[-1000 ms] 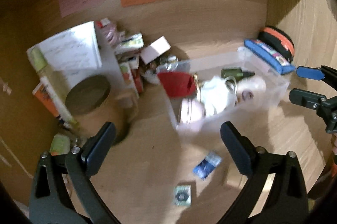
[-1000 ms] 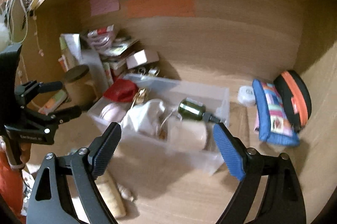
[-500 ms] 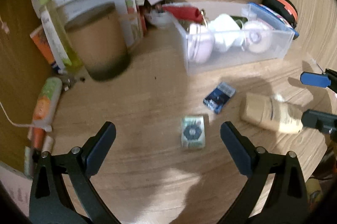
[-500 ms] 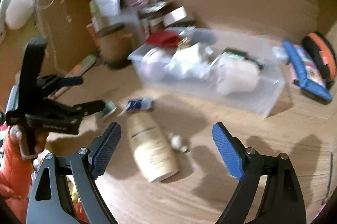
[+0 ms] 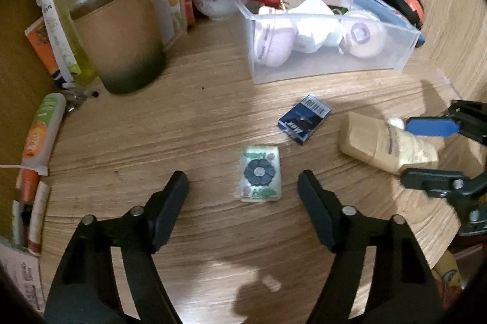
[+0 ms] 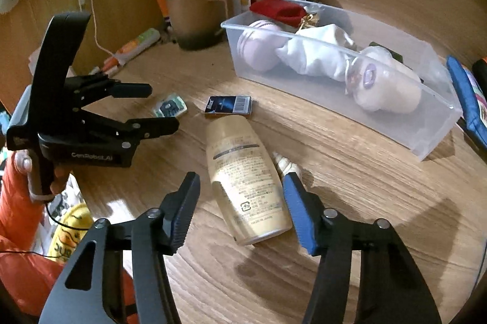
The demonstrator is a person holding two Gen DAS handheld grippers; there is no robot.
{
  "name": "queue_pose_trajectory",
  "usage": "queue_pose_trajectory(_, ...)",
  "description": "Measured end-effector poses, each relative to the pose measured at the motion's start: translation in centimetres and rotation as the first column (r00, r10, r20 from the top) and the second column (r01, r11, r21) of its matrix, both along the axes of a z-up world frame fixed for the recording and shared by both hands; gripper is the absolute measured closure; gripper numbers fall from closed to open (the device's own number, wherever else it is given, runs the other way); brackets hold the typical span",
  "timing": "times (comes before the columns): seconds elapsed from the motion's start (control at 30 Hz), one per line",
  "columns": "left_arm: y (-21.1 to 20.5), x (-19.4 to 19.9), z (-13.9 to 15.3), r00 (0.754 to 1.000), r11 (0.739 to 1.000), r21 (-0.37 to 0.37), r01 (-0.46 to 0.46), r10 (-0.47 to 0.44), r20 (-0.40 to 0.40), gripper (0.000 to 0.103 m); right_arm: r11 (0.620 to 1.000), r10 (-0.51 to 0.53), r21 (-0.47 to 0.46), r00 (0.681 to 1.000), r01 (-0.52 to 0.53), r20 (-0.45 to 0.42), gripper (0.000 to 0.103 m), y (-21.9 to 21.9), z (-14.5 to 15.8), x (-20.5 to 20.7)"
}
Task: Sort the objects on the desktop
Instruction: 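Grasp the green-patterned card with the left tool while the right grasps the beige sunscreen tube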
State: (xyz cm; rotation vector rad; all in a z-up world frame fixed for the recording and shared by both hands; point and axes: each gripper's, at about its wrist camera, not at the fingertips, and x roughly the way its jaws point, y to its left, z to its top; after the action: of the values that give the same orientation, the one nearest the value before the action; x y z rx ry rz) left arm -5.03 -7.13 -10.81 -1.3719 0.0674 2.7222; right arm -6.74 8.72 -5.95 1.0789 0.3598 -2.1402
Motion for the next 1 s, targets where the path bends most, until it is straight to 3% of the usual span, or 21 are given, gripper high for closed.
queue_pose_trajectory(0.27,0.0,-0.3,0.1,1.0,1.0,-0.001,-0.006,0.006,-0.012,0.037,0.995,0.052,0.082,0.999,-0.053,0.016,0.052,-1.7,-1.3,-1.2)
queue_pose_trajectory(0.4,-0.1,-0.1,0.2,1.0,1.0,-0.006,-0.012,0.012,-0.025,0.057,0.993,0.07,0.092,0.998,-0.069,-0.007,0.055,-2.4,-1.2,-1.4)
queue_pose_trajectory(0.57,0.0,-0.1,0.3,1.0,1.0,-0.014,-0.008,0.007,-0.029,0.064,0.996,0.051,0.076,0.998,-0.048,-0.027,0.056,-2.5,-1.3,-1.2)
queue_pose_trajectory(0.67,0.3,-0.2,0.4,1.0,1.0,-0.027,0.012,-0.013,-0.023,0.079,0.997,0.028,0.07,0.999,-0.027,-0.022,0.056,-2.4,-1.3,-1.3)
queue_pose_trajectory(0.83,0.6,0.2,0.4,0.999,0.999,-0.039,0.019,-0.02,-0.033,0.079,1.0,0.005,0.016,0.999,-0.006,0.048,0.056,-2.1,-1.0,-1.8)
queue_pose_trajectory(1.0,0.3,0.4,0.8,0.999,1.0,-0.018,0.002,-0.002,-0.048,0.079,1.0,-0.011,-0.007,1.0,0.011,0.026,0.056,-1.8,0.0,-1.6)
